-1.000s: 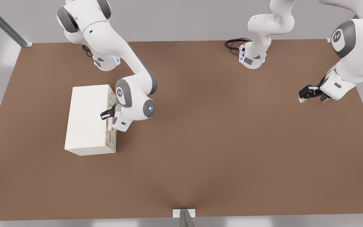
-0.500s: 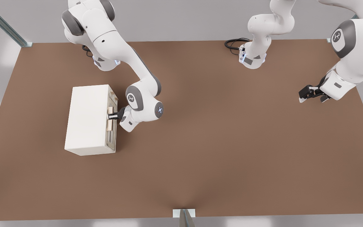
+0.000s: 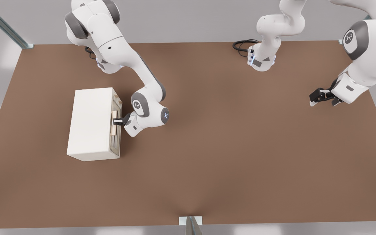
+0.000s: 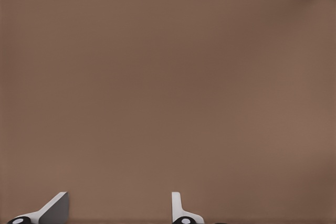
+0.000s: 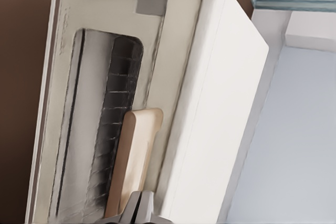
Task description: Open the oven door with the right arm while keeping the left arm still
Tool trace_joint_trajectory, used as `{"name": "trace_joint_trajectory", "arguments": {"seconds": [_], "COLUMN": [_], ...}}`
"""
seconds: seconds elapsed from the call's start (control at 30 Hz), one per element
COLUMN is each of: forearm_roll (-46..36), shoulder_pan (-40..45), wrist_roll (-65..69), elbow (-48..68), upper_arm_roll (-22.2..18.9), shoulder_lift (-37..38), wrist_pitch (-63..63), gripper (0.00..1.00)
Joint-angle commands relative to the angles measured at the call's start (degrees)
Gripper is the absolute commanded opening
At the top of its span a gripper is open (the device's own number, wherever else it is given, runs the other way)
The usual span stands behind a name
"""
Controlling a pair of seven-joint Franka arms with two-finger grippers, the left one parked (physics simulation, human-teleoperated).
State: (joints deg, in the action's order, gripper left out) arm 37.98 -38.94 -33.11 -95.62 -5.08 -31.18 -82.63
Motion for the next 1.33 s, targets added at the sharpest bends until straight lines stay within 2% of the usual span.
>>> {"name": "trace_joint_trajectory", "arguments": {"seconds": [0.0,0.43,0.53,0.57,0.6,0.63,0.67,0.7,0.73,0.8,0.9,1.3], "forearm_roll": [0.1,-1.1,-7.3,-12.5,-21.0,-25.0,-31.7,-37.1,-36.8,-37.0,-38.8,-39.3], "shoulder_pan": [0.0,-3.5,3.0,6.7,10.9,14.8,17.7,19.7,20.0,20.0,24.2,25.1], "wrist_roll": [-8.2,-11.3,3.2,10.2,19.6,26.2,28.1,27.3,28.1,28.5,30.5,31.1], "elbow": [-0.2,2.5,3.9,6.1,9.5,10.5,11.2,11.3,15.3,20.6,26.9,28.6], "upper_arm_roll": [0.0,0.3,0.5,0.4,0.3,0.4,0.5,0.2,-1.6,-1.6,-1.8,-1.8], "shoulder_lift": [0.1,0.6,6.9,8.5,9.6,11.7,14.0,15.5,15.1,15.1,14.6,14.7], "wrist_pitch": [-0.4,-0.3,-2.9,-3.3,-3.3,-3.3,-3.3,-3.2,-2.7,4.5,2.6,2.6], "gripper": [0.00,0.00,0.00,0.00,0.00,0.00,0.20,1.00,1.00,1.00,1.00,1.00]}}
